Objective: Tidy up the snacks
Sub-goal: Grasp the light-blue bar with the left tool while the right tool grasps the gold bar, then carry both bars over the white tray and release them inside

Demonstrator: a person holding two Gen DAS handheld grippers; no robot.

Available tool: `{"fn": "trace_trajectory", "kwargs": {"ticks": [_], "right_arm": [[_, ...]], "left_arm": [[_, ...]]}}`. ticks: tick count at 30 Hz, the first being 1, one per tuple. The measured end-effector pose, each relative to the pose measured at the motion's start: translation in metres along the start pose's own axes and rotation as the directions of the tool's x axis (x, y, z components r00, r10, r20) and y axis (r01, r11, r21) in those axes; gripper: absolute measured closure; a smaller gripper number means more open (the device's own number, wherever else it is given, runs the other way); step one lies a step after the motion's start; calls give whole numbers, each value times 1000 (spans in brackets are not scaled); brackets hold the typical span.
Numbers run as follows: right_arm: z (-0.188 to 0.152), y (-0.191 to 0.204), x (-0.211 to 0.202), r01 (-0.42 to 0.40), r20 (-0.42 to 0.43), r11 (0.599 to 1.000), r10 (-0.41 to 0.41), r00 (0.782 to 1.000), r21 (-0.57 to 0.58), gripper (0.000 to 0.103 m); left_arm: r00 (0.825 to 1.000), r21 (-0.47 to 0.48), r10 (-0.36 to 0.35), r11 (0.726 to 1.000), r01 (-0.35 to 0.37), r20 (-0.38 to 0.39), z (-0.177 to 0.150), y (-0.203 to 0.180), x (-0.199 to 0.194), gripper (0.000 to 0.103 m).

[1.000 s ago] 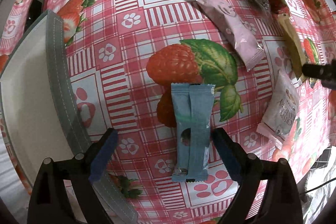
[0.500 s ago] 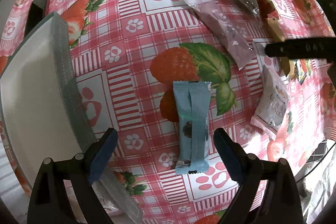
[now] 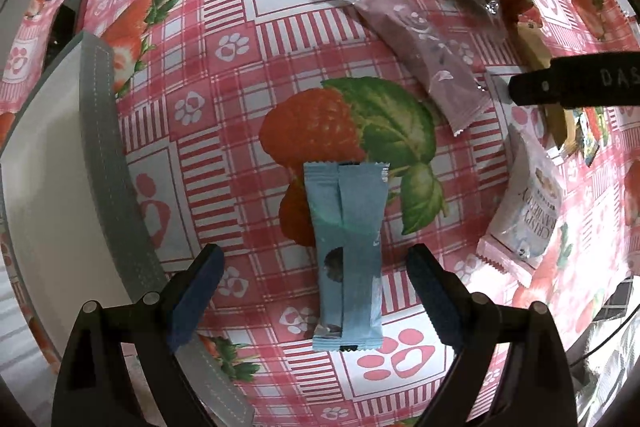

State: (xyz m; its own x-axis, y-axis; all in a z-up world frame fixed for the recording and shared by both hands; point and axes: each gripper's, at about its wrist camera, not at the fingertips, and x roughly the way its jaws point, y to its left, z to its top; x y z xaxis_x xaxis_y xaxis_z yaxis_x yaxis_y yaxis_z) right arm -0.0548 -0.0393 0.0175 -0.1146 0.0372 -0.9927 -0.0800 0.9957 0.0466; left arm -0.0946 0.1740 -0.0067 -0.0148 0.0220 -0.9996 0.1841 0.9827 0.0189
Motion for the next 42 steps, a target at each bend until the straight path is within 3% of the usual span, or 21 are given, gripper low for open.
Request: {"fn": "trace_trajectory", "kwargs": {"ticks": [1,4,7,8,9,11,16,21,30,37,42], "right_arm": [[0,2,0,2,1,1000,-2,1000,0,2],[-3,14,-6,10,29,999,-9,1000,-46,19],[-7,23,-15,15,48,997,-11,999,-82,65],[-9,24,-18,11,52,997,-7,999,-82,77],[-11,24,-18,-16,41,997,19,999,-70,78],[-17,21,-18,-75,32,996,76,997,-40,78],[-41,13,-26,-198,31,980,197,980,23,78],[-68,10,-34,-235,29,970,234,972,54,78],[-122,29,-40,-263,-1,964,263,965,44,78],[-131,59,-44,-254,-54,967,252,966,-30,78],[-119,81,-57,-236,-36,967,233,972,-96,78]], "left_arm": [[1000,-3,2,1000,-2,-1,-1,-4,-1,9],[1000,-8,-6,1000,6,-3,-4,-9,-3,14],[1000,8,-15,1000,15,10,-6,-18,-9,32],[1000,15,-16,1000,16,14,-5,-22,-12,43],[1000,29,-17,999,16,22,-6,-25,-16,61],[999,50,-28,998,27,20,-5,-30,-21,77],[997,22,-77,997,77,28,-16,-28,-33,77],[992,51,-106,993,103,62,-33,-34,-58,77],[989,33,-95,995,92,112,-62,-13,-96,77],[989,-68,-88,993,97,120,-69,42,-83,77],[986,-130,-77,987,96,146,-80,65,-90,77]]}}
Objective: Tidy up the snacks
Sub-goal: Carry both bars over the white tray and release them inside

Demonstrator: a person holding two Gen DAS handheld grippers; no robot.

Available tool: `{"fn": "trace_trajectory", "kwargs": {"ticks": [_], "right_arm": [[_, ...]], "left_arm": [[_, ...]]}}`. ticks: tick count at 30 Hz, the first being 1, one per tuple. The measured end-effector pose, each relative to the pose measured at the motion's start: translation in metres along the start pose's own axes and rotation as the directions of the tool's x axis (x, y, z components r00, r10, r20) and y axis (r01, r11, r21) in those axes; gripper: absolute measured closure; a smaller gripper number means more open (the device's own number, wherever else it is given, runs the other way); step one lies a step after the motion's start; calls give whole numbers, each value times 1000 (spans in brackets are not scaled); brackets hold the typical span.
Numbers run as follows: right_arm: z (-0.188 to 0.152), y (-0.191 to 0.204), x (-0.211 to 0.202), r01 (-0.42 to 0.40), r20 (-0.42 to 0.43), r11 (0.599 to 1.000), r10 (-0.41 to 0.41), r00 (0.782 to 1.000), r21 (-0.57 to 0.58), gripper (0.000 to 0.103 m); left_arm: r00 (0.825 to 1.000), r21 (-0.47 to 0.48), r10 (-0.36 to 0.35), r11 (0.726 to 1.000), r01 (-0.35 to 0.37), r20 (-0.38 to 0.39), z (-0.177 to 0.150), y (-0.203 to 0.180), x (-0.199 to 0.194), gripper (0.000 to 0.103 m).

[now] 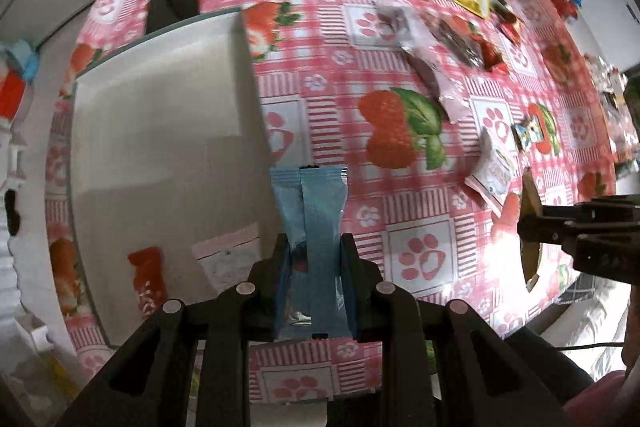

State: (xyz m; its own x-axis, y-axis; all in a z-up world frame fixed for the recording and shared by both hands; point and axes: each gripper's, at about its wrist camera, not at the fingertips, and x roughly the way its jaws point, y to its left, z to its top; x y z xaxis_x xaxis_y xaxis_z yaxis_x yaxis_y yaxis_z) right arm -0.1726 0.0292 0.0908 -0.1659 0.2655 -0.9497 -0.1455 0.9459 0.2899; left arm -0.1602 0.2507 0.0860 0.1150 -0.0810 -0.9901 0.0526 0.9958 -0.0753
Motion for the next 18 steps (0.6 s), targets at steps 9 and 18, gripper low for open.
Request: {"fn": "trace_trajectory", "kwargs": {"ticks": [9,18], "right_arm": [[24,50,-6,36,6,991,-36,999,-130,78],[56,116,-5,34,-1,960,-36,999,-277,78]], "left_arm": [[999,-103,12,995,-7,47,-4,36,-14,77],[996,-198,60,979,-47,64,-5,83,-18,77]]}}
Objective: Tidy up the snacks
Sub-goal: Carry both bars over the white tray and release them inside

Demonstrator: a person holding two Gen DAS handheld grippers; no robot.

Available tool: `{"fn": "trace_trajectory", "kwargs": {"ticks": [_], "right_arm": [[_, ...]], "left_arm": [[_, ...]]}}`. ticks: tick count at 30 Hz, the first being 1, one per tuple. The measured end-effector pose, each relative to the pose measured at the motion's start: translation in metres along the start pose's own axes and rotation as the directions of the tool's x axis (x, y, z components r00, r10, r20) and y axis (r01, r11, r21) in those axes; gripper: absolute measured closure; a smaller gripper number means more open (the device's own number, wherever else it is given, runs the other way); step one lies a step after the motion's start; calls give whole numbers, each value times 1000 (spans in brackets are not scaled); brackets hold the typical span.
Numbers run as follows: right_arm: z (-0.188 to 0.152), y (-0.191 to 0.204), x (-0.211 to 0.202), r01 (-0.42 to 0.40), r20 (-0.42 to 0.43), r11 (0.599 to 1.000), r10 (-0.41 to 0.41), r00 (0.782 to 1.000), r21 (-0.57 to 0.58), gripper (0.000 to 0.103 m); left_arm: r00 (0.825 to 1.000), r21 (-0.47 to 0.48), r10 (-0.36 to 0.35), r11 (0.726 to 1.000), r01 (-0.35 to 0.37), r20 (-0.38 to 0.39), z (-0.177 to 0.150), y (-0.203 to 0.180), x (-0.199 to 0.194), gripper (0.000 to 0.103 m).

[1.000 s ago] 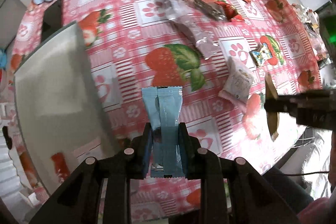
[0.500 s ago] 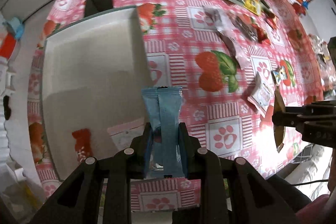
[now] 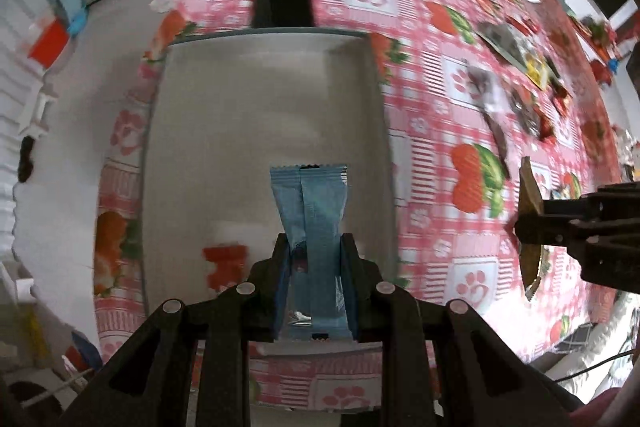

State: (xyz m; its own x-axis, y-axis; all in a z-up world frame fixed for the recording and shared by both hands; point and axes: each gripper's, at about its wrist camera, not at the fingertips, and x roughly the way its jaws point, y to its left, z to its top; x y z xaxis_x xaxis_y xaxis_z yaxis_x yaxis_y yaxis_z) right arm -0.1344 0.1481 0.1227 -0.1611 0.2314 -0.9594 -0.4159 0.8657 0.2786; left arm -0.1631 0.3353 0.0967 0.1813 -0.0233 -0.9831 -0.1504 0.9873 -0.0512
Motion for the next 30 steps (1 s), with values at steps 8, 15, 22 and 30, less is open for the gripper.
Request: {"fn": "trace_trajectory", "kwargs": {"ticks": [8,15,22,30], "right_arm": [[40,56,15,-32,-7,994,31,999,-108,78],[57,84,39,-62,-27,990,59,998,-124,78],[63,96,55,-72,-50,991,67,996,-117,78],[66,104,68,-49,-57,991,42,998,-122,78]], "left_arm": [[999,-76,52,996,-52,-2,11,43,7,77],[997,-100,75,992,-78,-29,17,59,20,77],[995,-88,81,992,-86,-49,17,59,30,77],[994,-68,96,993,-100,-57,14,53,35,76]]}}
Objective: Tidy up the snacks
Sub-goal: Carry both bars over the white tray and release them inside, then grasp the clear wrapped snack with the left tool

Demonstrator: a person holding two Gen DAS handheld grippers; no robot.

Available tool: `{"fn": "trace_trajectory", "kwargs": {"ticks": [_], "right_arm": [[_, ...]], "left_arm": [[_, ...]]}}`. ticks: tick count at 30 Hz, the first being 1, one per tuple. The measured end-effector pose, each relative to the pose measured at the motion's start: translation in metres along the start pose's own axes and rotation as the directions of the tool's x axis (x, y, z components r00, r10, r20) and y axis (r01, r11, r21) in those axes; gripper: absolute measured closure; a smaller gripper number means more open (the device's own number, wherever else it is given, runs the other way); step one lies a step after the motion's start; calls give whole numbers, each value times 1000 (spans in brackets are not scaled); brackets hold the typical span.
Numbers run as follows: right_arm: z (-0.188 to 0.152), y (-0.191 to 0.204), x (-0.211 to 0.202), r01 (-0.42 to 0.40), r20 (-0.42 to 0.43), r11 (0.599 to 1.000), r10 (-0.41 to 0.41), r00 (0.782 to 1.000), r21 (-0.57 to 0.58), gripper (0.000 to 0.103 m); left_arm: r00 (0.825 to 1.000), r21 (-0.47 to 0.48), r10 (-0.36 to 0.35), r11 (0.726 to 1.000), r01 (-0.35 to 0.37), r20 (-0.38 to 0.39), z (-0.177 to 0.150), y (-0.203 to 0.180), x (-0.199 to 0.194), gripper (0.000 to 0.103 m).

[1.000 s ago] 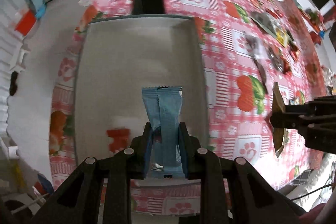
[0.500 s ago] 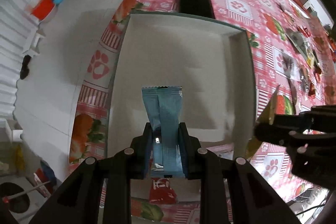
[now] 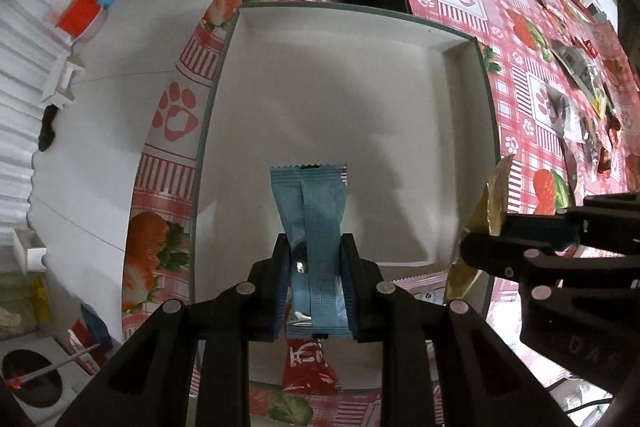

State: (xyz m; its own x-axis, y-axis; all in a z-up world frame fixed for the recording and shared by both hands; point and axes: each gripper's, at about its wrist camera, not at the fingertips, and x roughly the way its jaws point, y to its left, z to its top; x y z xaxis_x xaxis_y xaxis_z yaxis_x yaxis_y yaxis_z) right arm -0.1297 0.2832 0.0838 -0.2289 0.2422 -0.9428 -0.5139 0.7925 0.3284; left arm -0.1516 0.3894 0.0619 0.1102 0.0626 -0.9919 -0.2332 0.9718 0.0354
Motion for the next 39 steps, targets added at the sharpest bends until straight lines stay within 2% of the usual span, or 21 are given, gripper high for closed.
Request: {"fn": "trace_trajectory", "kwargs": {"ticks": [2,4,8,9,10,11,12,13,14,19,23,27,29,35,39], "right_arm": [[1,3,2,1,-2,1000,-1,1000,-4,77],[1,6,4,2,-4,1000,-2,1000,-11,77],[2,9,9,9,-9,1000,-9,1000,-5,76],[2,7,8,14,-5,1000,-14,1000,-2,76],[2,6,8,17,-4,1000,-17,1000,5,76],[2,5,7,17,-4,1000,-17,1000,9,66],[2,4,7,18,-2,1000,-18,1000,15,36],[2,2,5,23,9,1000,-23,1000,20,22],[2,-1,1,25,18,999,-25,1000,23,14],[-2,-10,-6,45,38,998,-46,998,43,14],[-10,-29,-6,50,15,994,-51,999,95,14],[-24,-49,-10,66,28,987,-71,997,150,13],[-31,-63,-12,63,29,980,-70,997,187,0],[-60,-105,-18,47,50,957,-64,997,288,0],[-84,-141,-17,42,46,925,-64,997,379,0]], "left_arm": [[1000,6,0,1000,0,-1,-1,-1,0,74],[1000,12,5,1000,-5,-3,-2,-3,0,66],[999,12,48,999,-48,9,-5,-3,-2,37],[999,8,53,999,-53,11,-6,-2,-2,31],[998,5,54,999,-54,13,-7,-1,-3,30],[998,5,53,999,-53,16,-8,-1,-4,27],[998,8,54,998,-55,17,-9,-2,-5,25],[998,11,61,998,-61,19,-10,-3,-6,25],[998,13,64,998,-64,20,-11,-3,-6,25],[998,21,61,998,-62,16,-14,-10,-10,24],[998,56,59,997,-60,24,-15,-23,-15,24],[998,94,55,994,-57,28,-14,-38,-18,24],[998,111,52,992,-55,28,-13,-45,-21,24],[999,176,31,984,-36,31,-10,-78,-28,24],[999,228,5,973,-12,31,-7,-106,-33,24]]}}
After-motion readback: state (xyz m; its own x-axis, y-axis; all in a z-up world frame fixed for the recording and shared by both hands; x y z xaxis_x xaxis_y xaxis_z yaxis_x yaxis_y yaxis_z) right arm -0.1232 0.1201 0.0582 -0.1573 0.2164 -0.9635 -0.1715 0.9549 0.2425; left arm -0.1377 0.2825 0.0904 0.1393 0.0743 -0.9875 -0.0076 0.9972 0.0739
